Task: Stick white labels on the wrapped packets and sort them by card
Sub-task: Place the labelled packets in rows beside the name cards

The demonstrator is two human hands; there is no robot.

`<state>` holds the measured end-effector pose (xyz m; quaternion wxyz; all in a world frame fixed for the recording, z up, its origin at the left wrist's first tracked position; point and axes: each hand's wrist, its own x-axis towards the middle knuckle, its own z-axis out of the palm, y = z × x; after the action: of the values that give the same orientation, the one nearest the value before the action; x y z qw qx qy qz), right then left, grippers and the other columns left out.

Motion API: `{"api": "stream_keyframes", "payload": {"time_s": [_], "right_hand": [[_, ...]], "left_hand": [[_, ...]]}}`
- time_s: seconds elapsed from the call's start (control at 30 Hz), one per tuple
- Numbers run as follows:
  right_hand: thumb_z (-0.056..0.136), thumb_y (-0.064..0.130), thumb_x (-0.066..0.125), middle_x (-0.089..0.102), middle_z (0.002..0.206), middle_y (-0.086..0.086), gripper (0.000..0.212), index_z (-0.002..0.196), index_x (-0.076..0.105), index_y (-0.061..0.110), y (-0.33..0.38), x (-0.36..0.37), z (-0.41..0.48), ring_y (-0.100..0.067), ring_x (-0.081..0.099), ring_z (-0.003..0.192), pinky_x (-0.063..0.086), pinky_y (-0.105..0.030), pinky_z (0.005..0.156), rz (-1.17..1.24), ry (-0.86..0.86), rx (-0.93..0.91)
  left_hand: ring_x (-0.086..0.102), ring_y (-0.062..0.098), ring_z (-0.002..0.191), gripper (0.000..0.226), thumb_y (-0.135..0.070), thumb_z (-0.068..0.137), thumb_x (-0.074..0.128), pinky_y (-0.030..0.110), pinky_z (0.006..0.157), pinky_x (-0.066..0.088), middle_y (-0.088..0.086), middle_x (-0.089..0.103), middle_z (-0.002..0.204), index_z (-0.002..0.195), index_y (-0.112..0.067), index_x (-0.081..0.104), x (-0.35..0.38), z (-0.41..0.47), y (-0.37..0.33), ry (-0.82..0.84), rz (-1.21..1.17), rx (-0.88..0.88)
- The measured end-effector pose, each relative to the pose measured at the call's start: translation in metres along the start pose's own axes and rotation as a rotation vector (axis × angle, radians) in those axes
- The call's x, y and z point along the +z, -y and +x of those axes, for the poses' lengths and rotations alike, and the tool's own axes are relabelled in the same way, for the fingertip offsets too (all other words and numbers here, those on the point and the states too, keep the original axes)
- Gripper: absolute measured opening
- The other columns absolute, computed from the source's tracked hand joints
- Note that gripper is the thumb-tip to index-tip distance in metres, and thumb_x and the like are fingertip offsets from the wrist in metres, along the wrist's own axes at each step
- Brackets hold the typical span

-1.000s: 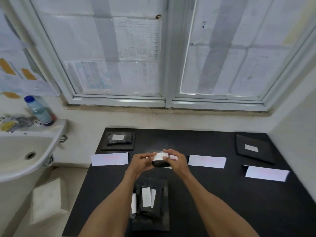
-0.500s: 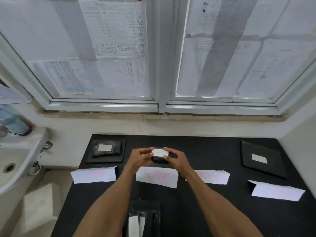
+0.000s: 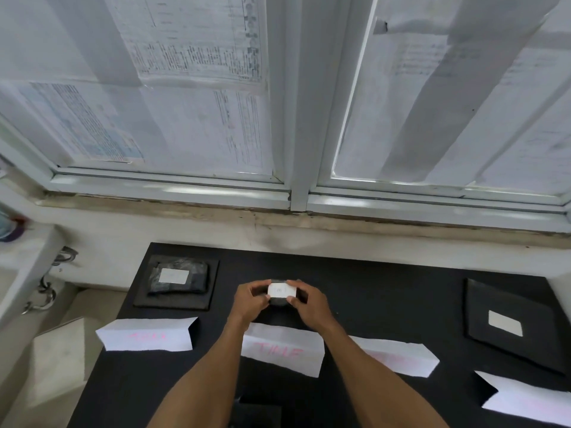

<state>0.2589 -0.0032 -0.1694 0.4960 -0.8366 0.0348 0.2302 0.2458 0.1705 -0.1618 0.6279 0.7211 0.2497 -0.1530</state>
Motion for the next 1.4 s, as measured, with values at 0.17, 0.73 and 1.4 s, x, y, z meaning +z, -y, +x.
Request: {"api": "stream_keyframes", "payload": {"time_s": [0.17, 0.73, 1.4], "right_hand": [[0.087, 0.003, 0.064, 0.044, 0.146, -0.008, 0.044, 0.127, 0.06, 0.02, -0.006, 0.005, 0.013, -0.022, 0.04, 0.136, 0.035, -0.037, 0.113, 0.016, -0.067, 0.024], [0.087, 0.02, 0.066, 0.064, 0.116, -0.006, 0.032, 0.118, 0.062, 0.014, 0.053, 0.08, -0.106, -0.022, 0.06, 0.108, 0.047, -0.031, 0.093, -0.126, -0.251, -0.042], [0.07, 0.024, 0.082, 0.056, 0.09, 0.002, 0.029, 0.085, 0.058, 0.016, 0.005, 0.185, -0.269, -0.013, 0.054, 0.082, 0.037, -0.018, 0.062, -0.119, -0.234, 0.113]], "left_hand": [[0.065, 0.021, 0.107, 0.044, 0.014, 0.081, 0.06, 0.04, 0.093, 0.056, 0.007, 0.069, 0.112, 0.117, -0.01, 0.069, 0.007, 0.014, 0.006, -0.049, 0.058, 0.046], [0.057, 0.021, 0.114, 0.048, -0.003, 0.081, 0.07, 0.041, 0.1, 0.049, 0.005, 0.059, 0.121, 0.127, -0.014, 0.061, -0.095, -0.111, 0.024, -0.105, 0.161, 0.058], [0.061, 0.014, 0.101, 0.048, -0.046, 0.076, 0.076, 0.026, 0.082, 0.048, -0.005, 0.064, 0.109, 0.112, -0.019, 0.062, -0.118, -0.274, 0.163, -0.016, 0.654, 0.139]]}}
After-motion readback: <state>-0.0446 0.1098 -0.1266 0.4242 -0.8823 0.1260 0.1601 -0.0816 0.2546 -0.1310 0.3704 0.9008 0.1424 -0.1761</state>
